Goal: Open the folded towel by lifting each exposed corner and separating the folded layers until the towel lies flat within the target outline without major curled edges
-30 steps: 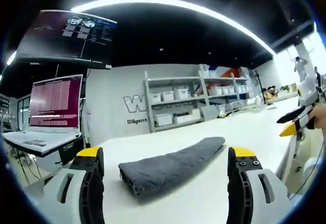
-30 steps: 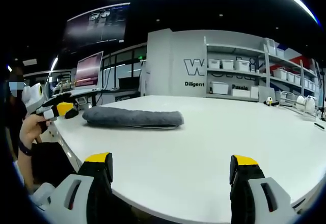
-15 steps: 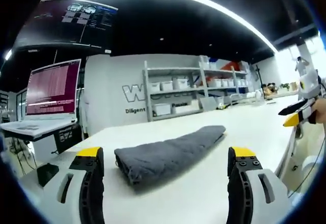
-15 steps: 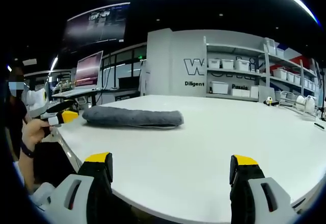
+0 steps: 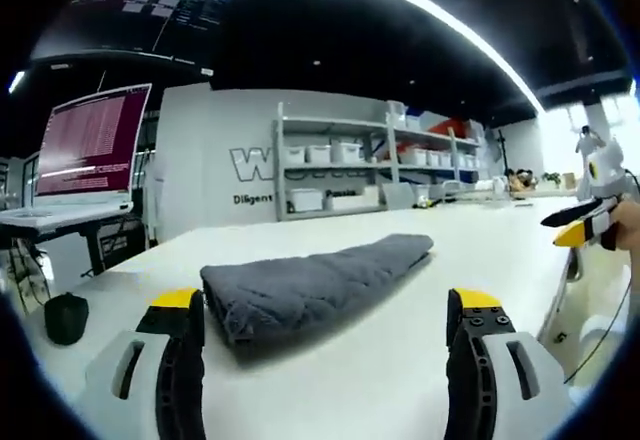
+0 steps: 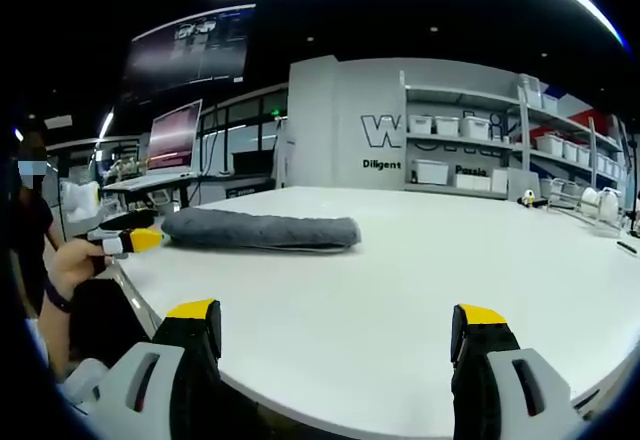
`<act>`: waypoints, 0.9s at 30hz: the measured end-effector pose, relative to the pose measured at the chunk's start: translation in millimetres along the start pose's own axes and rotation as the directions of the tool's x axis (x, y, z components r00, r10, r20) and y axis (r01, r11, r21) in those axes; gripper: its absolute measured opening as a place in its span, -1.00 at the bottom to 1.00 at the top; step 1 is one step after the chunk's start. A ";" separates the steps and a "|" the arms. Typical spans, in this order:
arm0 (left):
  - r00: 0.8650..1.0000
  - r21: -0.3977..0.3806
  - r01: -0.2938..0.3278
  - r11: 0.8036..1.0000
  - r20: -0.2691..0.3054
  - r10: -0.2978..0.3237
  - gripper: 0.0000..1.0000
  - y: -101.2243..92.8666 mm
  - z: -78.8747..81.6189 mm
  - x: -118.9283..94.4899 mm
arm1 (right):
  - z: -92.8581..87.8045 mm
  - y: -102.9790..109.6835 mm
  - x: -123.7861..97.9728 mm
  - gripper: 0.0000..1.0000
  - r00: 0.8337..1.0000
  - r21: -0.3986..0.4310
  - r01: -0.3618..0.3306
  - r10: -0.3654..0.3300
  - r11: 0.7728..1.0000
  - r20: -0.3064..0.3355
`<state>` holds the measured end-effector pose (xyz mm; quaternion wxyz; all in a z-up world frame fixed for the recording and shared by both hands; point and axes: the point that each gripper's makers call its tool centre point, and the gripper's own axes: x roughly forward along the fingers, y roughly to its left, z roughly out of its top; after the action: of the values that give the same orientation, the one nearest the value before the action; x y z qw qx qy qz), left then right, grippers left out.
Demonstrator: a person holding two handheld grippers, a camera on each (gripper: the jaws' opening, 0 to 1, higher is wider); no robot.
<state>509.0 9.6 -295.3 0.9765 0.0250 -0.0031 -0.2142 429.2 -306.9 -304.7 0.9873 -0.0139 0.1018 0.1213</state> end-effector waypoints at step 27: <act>0.997 -0.011 0.075 0.997 -0.030 -0.075 0.94 -24.2 -11.3 12.9 | 0.4 -0.2 1.1 0.95 1.000 -0.002 -0.003 0.003 1.000 -0.002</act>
<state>510.8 -17.2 -307.9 0.9678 0.0235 0.0137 -0.2503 430.3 -306.8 -304.5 0.9870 -0.0151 0.1026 0.1228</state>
